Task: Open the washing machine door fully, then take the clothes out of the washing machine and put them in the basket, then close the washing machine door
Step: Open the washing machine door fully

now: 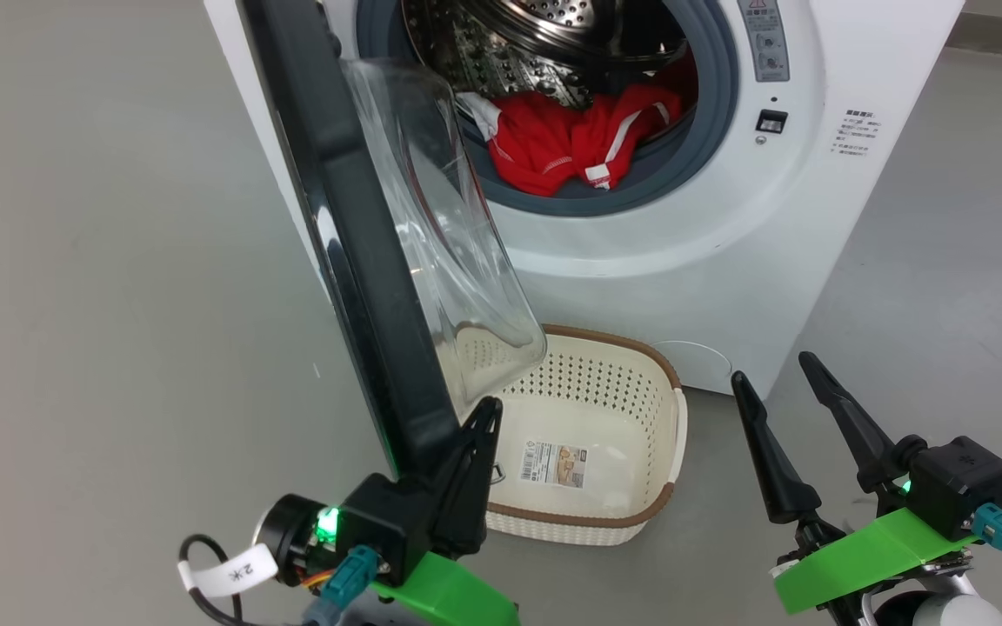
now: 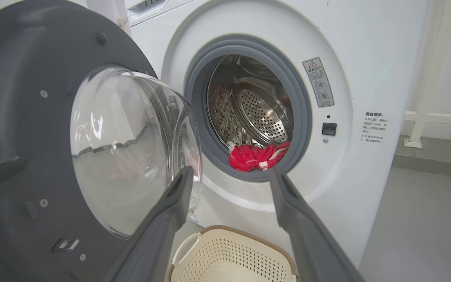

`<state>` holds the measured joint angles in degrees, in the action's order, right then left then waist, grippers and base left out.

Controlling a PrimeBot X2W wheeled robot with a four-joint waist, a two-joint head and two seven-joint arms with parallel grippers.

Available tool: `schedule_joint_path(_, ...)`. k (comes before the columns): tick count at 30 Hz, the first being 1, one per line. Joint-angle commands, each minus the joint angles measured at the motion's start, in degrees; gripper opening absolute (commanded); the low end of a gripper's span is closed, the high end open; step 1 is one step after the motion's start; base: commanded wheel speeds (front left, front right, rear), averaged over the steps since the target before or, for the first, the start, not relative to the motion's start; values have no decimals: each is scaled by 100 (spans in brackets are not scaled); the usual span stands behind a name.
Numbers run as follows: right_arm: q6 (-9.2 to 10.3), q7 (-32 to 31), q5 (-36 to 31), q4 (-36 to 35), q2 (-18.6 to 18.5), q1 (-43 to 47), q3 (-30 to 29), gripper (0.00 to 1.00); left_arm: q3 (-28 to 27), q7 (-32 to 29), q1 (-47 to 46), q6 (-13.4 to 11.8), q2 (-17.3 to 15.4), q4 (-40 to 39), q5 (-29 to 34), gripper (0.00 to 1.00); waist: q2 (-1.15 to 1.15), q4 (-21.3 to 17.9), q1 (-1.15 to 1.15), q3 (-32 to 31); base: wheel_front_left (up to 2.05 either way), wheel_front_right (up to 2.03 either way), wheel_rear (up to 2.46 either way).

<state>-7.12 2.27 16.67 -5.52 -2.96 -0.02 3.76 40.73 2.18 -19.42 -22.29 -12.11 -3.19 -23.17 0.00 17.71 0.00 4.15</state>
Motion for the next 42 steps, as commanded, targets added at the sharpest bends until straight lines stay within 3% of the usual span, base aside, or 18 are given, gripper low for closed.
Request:
schedule_joint_path(1,-36,27,51,-134,8,-191,94,100,-228,41,-128,7,-88,-66,-36,0,0,26,0,-12,0,0,0)
schedule_joint_path(42,-36,-110,-8,-239,8,-123,213,100,-1121,215,509,-696,-843,-273,-251,0,0,684,0,12,0,0,0)
